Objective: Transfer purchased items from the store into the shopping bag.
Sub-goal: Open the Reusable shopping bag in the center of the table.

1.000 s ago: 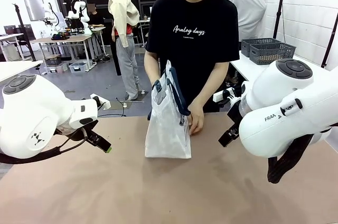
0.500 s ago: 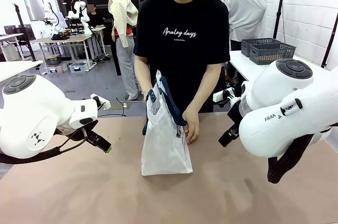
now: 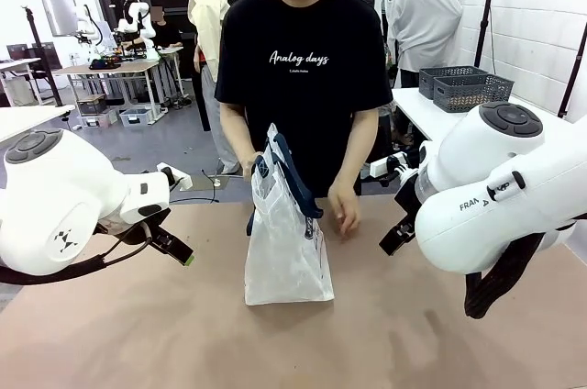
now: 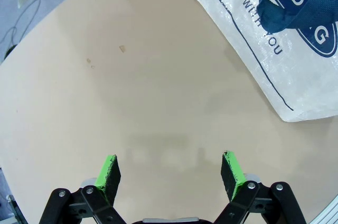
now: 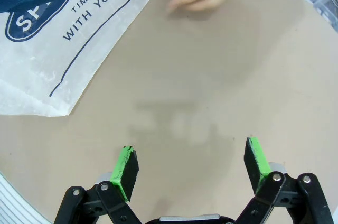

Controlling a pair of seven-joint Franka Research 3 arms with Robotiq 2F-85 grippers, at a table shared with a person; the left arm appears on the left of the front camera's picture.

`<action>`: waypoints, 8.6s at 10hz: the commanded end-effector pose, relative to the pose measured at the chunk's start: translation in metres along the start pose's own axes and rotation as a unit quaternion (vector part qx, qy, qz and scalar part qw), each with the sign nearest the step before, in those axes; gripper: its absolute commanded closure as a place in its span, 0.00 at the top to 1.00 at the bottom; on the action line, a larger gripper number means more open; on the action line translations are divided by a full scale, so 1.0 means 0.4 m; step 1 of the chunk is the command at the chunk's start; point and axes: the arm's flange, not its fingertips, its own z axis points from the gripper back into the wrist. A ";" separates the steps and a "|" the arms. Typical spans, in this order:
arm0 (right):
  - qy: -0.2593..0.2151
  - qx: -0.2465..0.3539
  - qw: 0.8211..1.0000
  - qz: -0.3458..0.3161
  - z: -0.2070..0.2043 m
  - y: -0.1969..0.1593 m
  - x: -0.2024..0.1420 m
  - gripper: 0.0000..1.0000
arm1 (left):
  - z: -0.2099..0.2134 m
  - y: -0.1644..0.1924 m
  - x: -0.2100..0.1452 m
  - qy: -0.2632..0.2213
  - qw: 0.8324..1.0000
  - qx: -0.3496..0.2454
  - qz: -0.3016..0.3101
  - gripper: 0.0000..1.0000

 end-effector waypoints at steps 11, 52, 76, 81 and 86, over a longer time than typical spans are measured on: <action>0.052 0.064 0.996 0.033 0.081 0.038 0.182 1.00 | 0.122 0.011 0.142 0.094 0.981 -0.153 0.073 1.00; 0.192 0.125 0.964 -0.137 0.095 0.070 0.824 1.00 | 0.203 -0.078 0.528 0.090 0.957 -0.200 0.192 1.00; 0.220 0.102 0.965 -0.098 0.049 0.107 0.779 0.00 | 0.159 -0.061 0.515 0.102 0.945 -0.223 0.216 0.00; 0.224 0.073 0.967 -0.097 0.086 0.105 0.760 0.00 | 0.208 -0.022 0.514 0.136 0.951 -0.198 0.197 0.00; 0.235 0.031 0.967 -0.095 0.124 0.060 0.715 0.00 | 0.272 0.048 0.480 0.191 0.967 -0.108 0.128 0.00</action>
